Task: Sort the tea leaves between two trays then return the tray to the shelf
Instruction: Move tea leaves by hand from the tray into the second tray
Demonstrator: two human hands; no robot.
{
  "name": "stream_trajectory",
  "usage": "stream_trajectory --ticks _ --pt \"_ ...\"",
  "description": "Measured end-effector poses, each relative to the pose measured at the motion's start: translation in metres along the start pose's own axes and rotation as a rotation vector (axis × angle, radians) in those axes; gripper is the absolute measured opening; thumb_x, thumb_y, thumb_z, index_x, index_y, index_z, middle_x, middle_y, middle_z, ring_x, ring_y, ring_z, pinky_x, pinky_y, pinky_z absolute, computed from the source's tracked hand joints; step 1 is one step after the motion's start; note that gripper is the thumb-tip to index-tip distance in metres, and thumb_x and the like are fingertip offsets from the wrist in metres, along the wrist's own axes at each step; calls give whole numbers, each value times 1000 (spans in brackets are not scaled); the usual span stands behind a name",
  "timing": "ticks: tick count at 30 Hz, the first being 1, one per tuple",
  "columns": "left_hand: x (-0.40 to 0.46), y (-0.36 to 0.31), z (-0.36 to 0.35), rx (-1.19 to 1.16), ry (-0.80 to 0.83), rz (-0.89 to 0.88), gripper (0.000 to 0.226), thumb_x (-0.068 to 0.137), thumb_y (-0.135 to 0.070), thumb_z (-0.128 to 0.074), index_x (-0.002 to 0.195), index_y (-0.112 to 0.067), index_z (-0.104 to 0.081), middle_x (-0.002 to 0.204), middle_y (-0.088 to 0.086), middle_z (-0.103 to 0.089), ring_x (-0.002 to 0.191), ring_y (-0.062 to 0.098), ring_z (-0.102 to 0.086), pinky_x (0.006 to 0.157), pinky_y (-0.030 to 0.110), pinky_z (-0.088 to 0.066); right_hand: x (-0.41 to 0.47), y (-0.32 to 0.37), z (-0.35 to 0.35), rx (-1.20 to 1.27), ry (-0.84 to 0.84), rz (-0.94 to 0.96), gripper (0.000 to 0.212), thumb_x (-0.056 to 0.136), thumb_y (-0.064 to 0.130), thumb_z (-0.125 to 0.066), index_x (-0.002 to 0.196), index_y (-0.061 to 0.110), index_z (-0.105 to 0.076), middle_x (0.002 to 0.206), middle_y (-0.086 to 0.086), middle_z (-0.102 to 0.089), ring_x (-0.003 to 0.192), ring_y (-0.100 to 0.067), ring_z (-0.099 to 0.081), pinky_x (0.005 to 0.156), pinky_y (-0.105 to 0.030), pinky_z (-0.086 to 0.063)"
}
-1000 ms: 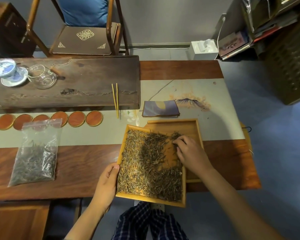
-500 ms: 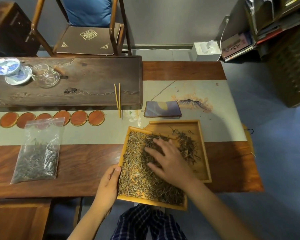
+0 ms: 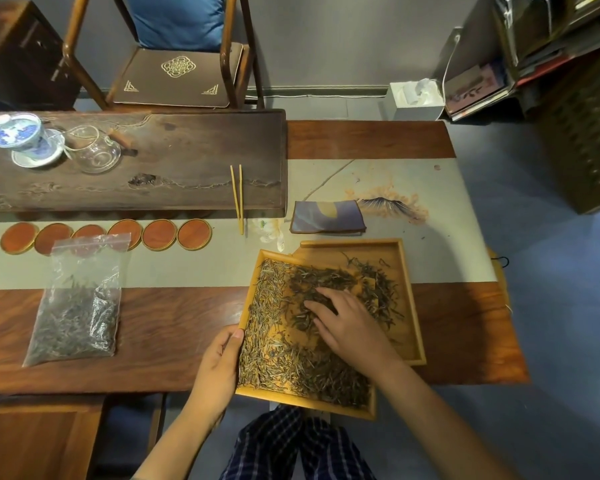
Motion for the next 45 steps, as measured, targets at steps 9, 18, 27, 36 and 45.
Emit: stream_trajectory --ticks 9,18,27,36,45 --pt "1 4 1 24 19 8 27 101 -25 -42 101 -20 -69 101 -1 -72 97 12 -66 83 29 -44 -5 -28 10 -58 45 -84 41 76 5 -70 116 11 -63 116 -13 -61 109 -29 -59 103 -44 -42" --pt "0 5 -2 25 17 17 26 101 -26 -43 96 -22 -69 96 1 -73 92 13 -66 83 33 -45 1 -63 14 -202 182 -166 30 83 9 -60 113 10 -62 108 -10 -59 101 -29 -56 90 -39 -45" --pt "-6 0 -4 7 4 1 28 101 -28 -42 93 -29 -70 99 1 -72 97 18 -66 89 36 -47 7 -8 33 48 21 -135 32 92 26 -53 122 15 -59 126 -10 -55 116 -26 -54 100 -41 -46" --pt "-11 -1 -2 -15 -26 -13 30 101 -24 -42 91 -27 -70 94 7 -72 92 23 -66 83 39 -48 22 68 -14 31 181 150 45 95 33 -51 138 18 -45 148 -21 -35 138 -35 -30 116 -51 -16" --pt "-14 13 3 -28 -38 21 32 102 -25 -41 87 -30 -70 91 0 -72 91 17 -65 86 36 -45 -3 23 -7 -37 134 16 38 90 21 -61 127 14 -55 132 -18 -53 120 -34 -53 104 -46 -41"
Point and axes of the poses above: each hand's wrist, its own x-axis towards the middle knuckle, its own z-axis out of the back of the hand, y = z × x, the point moved 4 cm from there along x, towards the middle knuckle
